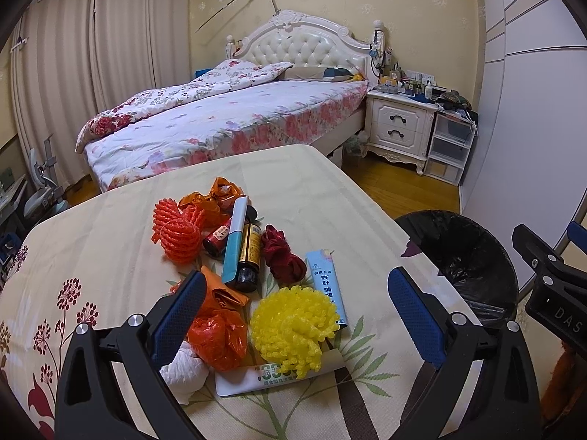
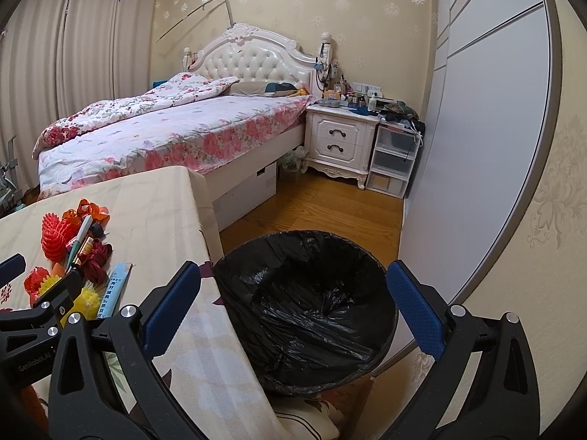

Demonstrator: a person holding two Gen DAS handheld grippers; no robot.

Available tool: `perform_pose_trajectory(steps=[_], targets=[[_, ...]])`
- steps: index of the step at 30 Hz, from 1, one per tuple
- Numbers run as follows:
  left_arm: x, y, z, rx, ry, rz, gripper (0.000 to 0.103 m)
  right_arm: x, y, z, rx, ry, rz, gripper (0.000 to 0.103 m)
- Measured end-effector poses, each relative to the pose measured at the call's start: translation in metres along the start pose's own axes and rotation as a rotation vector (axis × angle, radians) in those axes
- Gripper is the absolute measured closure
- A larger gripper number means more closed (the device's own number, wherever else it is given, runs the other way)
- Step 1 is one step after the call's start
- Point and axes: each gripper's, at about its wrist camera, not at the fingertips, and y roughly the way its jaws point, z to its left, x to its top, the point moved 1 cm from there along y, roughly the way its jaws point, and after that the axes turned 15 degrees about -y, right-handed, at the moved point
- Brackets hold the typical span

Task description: Collect trash

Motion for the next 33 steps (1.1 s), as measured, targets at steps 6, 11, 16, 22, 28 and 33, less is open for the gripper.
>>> perform_pose_trajectory(steps=[6, 11, 16, 22, 28, 33], targets=[[0.0, 0.006, 0.005, 0.001, 0.0, -0.001, 0.007, -0.001, 0.0, 0.002, -0.001, -0.003, 0.001, 0.004], [0.001, 0.006, 0.004, 0.0, -0.001, 0.001, 0.007, -0.002, 0.0, 0.003, -0.001, -0.002, 0.002, 0.004], [0.001, 0.006, 0.004, 0.001, 0.0, 0.0, 0.007, -0.003, 0.0, 0.003, -0.002, -0.003, 0.003, 0.004], [0.0, 0.007, 0.008, 0.0, -0.001, 0.001, 0.007, -0.001, 0.0, 0.003, -0.002, -0.004, 0.003, 0.004], [-0.003, 0.01, 0.011, 0.0, -0.001, 0.002, 0.007, -0.001, 0.001, 0.003, -0.001, -0.004, 0.004, 0.004], [-0.003, 0.011, 0.012, 0.0, -0.001, 0.003, 0.007, -0.002, 0.001, 0.004, -0.001, -0.004, 0.005, 0.004]])
